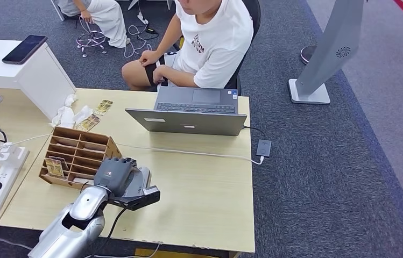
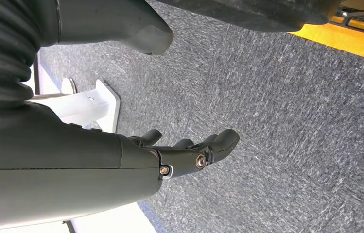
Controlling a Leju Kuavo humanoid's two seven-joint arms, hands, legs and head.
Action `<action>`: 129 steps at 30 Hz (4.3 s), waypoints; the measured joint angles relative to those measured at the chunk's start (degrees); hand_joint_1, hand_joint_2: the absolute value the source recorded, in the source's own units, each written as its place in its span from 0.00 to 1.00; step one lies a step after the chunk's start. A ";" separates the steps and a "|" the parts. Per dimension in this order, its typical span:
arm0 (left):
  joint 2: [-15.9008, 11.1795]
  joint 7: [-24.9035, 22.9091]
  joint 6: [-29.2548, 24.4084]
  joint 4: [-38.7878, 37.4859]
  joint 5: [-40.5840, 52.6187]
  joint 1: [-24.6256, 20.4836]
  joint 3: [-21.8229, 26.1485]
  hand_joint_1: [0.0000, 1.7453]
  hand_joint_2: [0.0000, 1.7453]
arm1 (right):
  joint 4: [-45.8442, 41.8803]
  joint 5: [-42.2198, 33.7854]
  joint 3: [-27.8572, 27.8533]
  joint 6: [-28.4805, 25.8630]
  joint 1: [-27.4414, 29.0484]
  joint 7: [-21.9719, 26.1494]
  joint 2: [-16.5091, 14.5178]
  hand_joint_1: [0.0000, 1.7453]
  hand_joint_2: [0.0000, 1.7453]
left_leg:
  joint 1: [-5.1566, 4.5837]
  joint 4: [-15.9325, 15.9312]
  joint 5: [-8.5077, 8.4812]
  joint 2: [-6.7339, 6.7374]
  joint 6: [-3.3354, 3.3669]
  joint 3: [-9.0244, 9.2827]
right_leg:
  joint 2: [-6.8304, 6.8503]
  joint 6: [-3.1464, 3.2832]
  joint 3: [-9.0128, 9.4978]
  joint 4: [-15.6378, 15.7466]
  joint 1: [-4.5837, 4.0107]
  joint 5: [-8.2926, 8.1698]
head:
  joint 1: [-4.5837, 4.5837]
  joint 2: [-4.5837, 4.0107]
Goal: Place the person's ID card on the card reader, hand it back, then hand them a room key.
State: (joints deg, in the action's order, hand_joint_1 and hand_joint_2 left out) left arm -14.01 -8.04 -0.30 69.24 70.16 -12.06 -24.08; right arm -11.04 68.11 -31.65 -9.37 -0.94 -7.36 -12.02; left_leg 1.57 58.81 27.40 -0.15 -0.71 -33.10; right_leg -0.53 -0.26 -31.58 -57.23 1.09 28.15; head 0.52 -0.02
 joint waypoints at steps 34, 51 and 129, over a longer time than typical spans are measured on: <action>-10.39 3.85 1.55 17.17 -4.84 7.21 -6.92 1.00 1.00 | 0.00 -0.33 0.16 -0.11 0.12 1.04 -0.07 0.00 1.00 | 0.00 -0.02 0.00 -0.04 0.00 0.15 | 0.02 0.00 0.12 0.00 0.00 0.04 | 0.00 -0.01; -2.36 -0.13 -19.64 15.37 -2.19 -11.49 3.73 1.00 1.00 | -0.02 3.10 0.70 1.87 -0.22 1.55 -0.16 0.00 1.00 | 0.04 0.02 -0.15 -0.09 -0.03 0.04 | 0.05 0.01 0.00 -0.03 -0.03 -0.12 | -0.01 -0.01; -10.17 -2.73 -3.61 25.96 -0.83 23.85 18.03 0.00 1.00 | 0.00 -0.11 -1.25 -0.19 1.18 -0.20 -0.25 0.00 1.00 | 0.02 -0.02 0.22 0.03 -0.01 0.04 | 0.01 0.00 0.04 -0.01 -0.01 0.27 | 0.00 0.01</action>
State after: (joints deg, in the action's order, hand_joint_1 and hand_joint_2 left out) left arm -24.18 -10.78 -3.91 95.20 69.33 11.79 -6.05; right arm -11.04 68.00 -32.89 -9.55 0.23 -7.56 -12.27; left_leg 1.59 58.80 27.62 -0.12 -0.72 -33.05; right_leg -0.53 -0.26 -31.53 -57.25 1.07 28.42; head 0.52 -0.01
